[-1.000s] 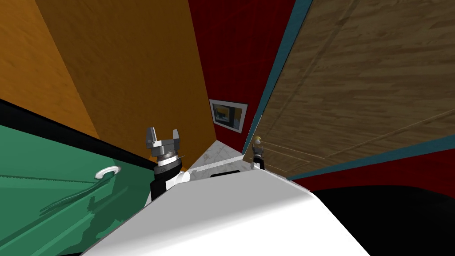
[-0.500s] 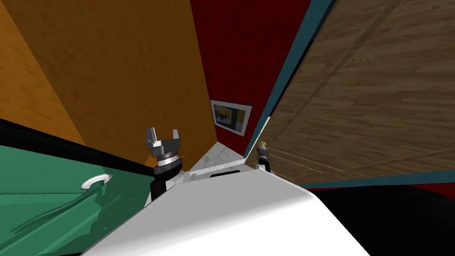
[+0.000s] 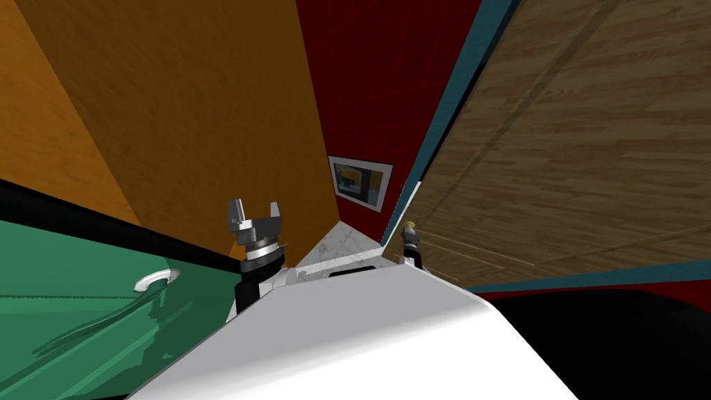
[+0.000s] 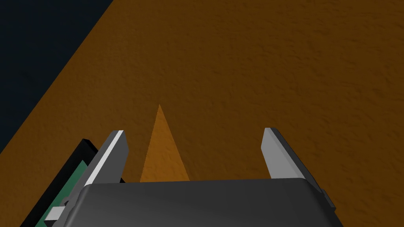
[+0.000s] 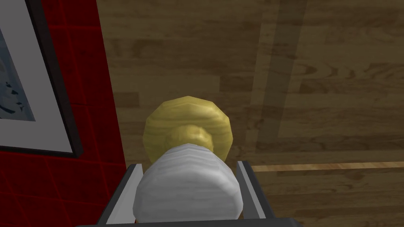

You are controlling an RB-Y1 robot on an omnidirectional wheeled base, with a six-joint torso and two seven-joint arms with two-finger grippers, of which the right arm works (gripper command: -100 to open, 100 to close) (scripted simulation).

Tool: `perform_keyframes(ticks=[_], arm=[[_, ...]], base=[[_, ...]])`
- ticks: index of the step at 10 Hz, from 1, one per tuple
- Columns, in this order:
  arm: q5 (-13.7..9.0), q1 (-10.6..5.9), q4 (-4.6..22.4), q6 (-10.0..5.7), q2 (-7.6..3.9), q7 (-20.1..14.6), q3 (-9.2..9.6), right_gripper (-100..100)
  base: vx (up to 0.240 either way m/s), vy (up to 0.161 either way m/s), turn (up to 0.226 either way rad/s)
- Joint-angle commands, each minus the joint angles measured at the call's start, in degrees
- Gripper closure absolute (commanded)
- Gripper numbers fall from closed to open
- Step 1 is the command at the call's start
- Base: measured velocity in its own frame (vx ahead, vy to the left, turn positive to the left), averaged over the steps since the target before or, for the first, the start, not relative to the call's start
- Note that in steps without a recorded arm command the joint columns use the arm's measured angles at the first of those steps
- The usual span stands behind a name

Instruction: Pull the door open

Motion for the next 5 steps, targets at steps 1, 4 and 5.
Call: perform_keyframes(ticks=[1,4,5], arm=[[0.0,-0.05,-0.1,-0.11,0.03,-0.1,-0.02,100],[0.9,0.29,-0.7,0.30,-0.59,-1.6,1.80,100],[1.3,0.39,-1.0,0.40,-0.81,-2.2,2.46,100]], base=[[0.000,0.000,0.000],[-0.175,-0.014,0.074],[-0.198,0.034,0.061]])
